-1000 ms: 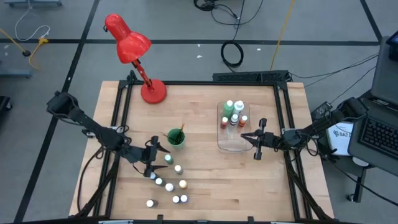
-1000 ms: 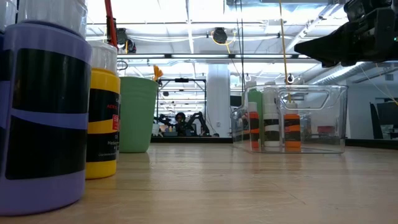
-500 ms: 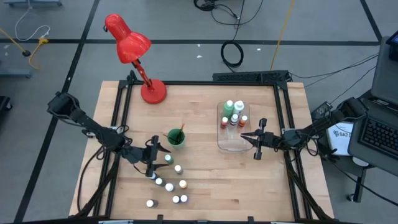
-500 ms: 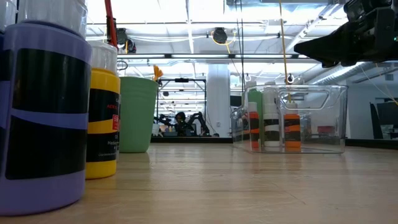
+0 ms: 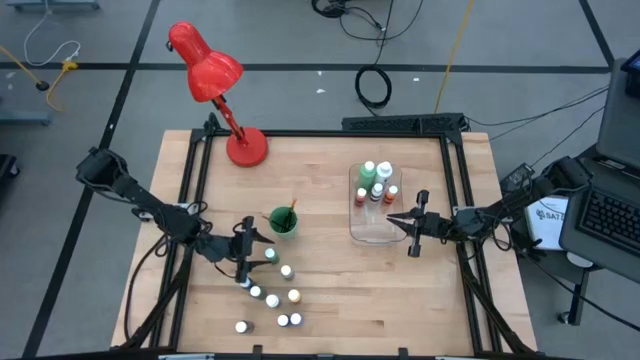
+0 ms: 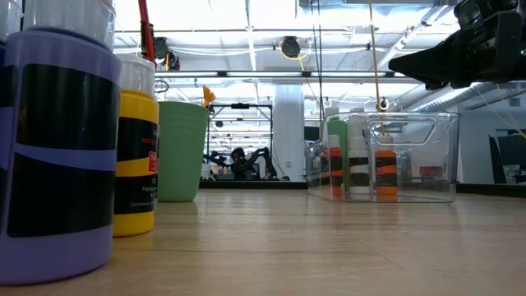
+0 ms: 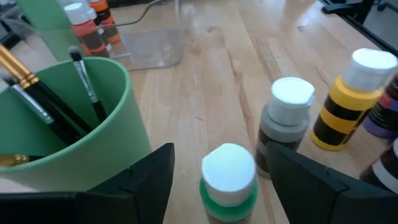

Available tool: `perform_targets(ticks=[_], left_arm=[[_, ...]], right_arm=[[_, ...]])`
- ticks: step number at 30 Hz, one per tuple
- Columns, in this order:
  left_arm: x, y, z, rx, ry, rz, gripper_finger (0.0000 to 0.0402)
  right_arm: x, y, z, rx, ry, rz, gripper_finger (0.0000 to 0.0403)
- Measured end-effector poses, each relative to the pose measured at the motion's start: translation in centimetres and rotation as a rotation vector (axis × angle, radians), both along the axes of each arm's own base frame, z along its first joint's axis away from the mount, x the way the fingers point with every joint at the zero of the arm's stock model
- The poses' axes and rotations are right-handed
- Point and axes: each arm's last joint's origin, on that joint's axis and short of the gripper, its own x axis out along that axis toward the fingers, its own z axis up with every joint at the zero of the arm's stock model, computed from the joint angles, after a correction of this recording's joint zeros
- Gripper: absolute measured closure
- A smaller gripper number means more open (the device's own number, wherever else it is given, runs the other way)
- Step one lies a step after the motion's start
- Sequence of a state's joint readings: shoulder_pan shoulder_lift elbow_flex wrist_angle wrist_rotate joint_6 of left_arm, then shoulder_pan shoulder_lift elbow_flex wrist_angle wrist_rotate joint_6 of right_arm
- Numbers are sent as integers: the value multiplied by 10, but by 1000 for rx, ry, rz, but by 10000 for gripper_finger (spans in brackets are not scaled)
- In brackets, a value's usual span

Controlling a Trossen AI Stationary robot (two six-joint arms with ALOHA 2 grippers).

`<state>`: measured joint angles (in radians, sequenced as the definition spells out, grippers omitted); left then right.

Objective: Pick & Place Paint Supplies
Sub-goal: Put the small green paint bottle into the transparent bin

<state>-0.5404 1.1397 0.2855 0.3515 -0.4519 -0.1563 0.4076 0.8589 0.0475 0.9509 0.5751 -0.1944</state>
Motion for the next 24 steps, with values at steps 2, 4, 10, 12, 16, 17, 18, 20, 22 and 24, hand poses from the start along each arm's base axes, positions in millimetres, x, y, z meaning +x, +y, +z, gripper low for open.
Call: perform_targets(ticks=[2, 4, 10, 12, 16, 17, 18, 20, 22, 24], left_arm=[[1, 2, 0, -5, 3, 12, 155], [1, 3, -1, -4, 5, 19, 162], [3, 6, -1, -6, 7, 39, 181], [3, 6, -1, -9, 10, 34, 186], [2, 6, -2, -22, 19, 27, 187], [2, 6, -2, -31, 27, 18, 188], [2, 6, -2, -39, 33, 6, 187], [2, 5, -3, -51, 41, -7, 188], [2, 5, -3, -58, 44, -9, 188], [2, 5, -3, -58, 47, -18, 188]], right_arm=[[0, 0, 0, -2, 5, 0, 373], [0, 0, 0, -1, 5, 0, 373], [0, 0, -1, 21, 4, 2, 373], [0, 0, -1, 20, 8, 2, 373], [0, 0, -1, 20, 9, 2, 373], [0, 0, -1, 20, 9, 2, 373], [0, 0, -1, 20, 9, 2, 373], [0, 0, -1, 20, 9, 2, 373], [0, 0, -1, 20, 9, 2, 373], [0, 0, -1, 20, 9, 1, 373]])
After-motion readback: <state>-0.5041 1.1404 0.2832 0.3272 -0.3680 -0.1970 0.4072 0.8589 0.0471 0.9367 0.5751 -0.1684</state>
